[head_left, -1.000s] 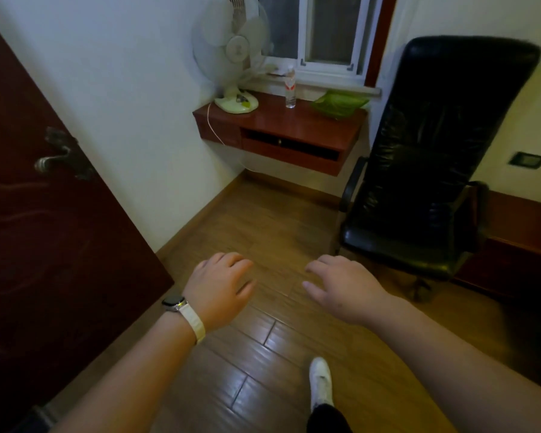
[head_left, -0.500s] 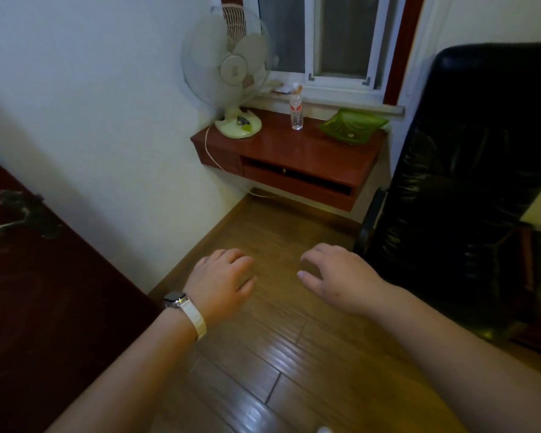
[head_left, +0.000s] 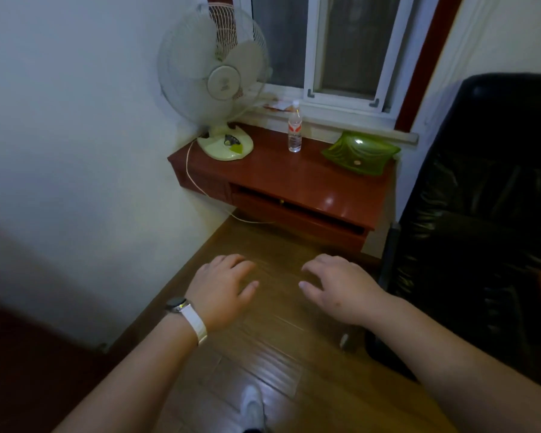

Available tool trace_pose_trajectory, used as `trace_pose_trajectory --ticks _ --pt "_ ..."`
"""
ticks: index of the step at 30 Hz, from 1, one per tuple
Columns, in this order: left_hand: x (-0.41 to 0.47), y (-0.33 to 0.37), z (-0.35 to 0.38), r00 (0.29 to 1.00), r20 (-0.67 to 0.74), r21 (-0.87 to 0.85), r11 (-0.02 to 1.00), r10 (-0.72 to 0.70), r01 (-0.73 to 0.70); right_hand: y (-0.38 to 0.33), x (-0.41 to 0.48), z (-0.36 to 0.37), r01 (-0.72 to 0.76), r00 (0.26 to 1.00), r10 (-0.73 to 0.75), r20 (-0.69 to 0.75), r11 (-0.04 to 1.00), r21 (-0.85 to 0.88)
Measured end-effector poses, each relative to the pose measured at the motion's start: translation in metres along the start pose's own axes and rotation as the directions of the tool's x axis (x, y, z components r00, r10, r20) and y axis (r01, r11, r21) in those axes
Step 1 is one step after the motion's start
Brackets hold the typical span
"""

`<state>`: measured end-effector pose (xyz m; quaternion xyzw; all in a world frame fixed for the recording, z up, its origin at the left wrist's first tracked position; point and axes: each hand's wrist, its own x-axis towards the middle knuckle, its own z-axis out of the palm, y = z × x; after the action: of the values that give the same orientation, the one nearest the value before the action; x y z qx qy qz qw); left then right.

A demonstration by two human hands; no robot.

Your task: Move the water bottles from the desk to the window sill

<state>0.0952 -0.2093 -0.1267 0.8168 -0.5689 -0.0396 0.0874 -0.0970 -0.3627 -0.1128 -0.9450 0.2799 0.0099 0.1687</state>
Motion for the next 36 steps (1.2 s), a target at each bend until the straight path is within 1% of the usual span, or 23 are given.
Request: trace_pose_trajectory --ticks 6,9,14,18,20,23,30,32,34,35,36 --pt "0.101 -0.085 -0.017 0.998 0.019 -0.029 0.997 0.068 -0.067 -0.022 0.108 -0.020 -0.049 0.998 0.050 0.044 0.998 -0.025" --pt "0.149 -0.118 -0.030 0.994 0.016 -0.004 0.994 0.107 -0.106 -0.026 0.154 -0.034 -0.067 0.997 0.068 0.028 0.997 -0.030" --pt "0.201 -0.146 -0.036 0.990 0.026 0.005 0.990 0.140 -0.140 -0.018 0.210 -0.050 -0.094 0.995 0.097 0.028 0.992 -0.079" --pt "0.246 -0.163 -0.039 0.988 0.039 0.010 0.989 0.146 -0.147 -0.003 0.255 -0.061 -0.096 0.995 0.094 -0.032 0.993 -0.067" --pt "0.269 -0.166 -0.037 0.988 0.051 0.002 0.989 0.149 -0.149 0.009 0.275 -0.061 -0.096 0.995 0.095 -0.037 0.994 -0.044" --pt "0.306 -0.168 -0.031 0.985 0.080 -0.012 0.988 0.155 -0.154 0.035 0.309 -0.058 -0.095 0.996 0.095 -0.002 0.995 0.005" --pt "0.425 -0.164 -0.021 0.989 0.101 0.056 0.992 0.111 -0.117 0.112 0.415 -0.071 -0.100 0.995 0.099 0.034 0.994 0.047" --pt "0.461 -0.159 -0.019 0.987 0.118 0.060 0.992 0.106 -0.113 0.135 0.438 -0.080 -0.107 0.994 0.104 0.045 0.991 0.084" --pt "0.497 -0.155 -0.016 0.988 0.125 0.030 0.995 0.090 -0.095 0.157 0.458 -0.089 -0.116 0.992 0.110 0.055 0.986 0.120" --pt "0.515 -0.152 -0.014 0.990 0.118 -0.014 0.997 0.077 -0.076 0.169 0.468 -0.093 -0.120 0.992 0.113 0.054 0.985 0.128" --pt "0.532 -0.149 -0.011 0.993 0.110 -0.092 0.995 0.049 -0.039 0.182 0.479 -0.097 -0.127 0.991 0.121 0.051 0.982 0.142"
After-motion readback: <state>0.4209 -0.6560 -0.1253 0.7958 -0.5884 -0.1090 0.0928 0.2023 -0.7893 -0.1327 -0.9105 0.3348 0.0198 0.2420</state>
